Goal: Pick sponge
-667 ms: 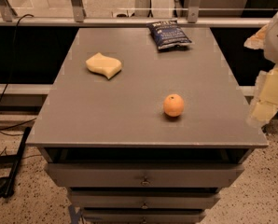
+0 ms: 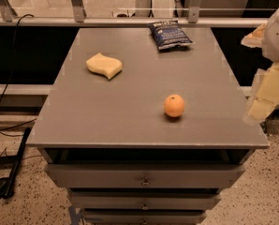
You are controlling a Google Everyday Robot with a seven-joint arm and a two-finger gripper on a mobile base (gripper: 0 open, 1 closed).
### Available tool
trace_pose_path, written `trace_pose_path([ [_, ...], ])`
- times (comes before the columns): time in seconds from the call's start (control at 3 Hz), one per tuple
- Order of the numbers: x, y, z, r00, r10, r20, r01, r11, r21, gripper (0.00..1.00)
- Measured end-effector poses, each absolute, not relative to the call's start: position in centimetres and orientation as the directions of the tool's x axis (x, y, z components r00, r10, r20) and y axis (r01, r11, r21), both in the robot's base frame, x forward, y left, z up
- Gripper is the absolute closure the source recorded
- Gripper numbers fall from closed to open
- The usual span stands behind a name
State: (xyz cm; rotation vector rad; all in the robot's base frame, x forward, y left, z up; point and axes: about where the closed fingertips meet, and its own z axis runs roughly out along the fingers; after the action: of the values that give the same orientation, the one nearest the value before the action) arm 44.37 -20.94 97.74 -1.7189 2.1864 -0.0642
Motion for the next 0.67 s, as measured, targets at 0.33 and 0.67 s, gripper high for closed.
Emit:
trace_pose_path([
  [0.33,47.1,-16.1,96.5,-0.118,-0.929,-0.351,-0.947,0.211,-0.241,0.0],
  [0.67,50.3,-9.7,95.2,-0.044,-0.891,-0.452,-0.96,0.162,-0.227,0.0],
])
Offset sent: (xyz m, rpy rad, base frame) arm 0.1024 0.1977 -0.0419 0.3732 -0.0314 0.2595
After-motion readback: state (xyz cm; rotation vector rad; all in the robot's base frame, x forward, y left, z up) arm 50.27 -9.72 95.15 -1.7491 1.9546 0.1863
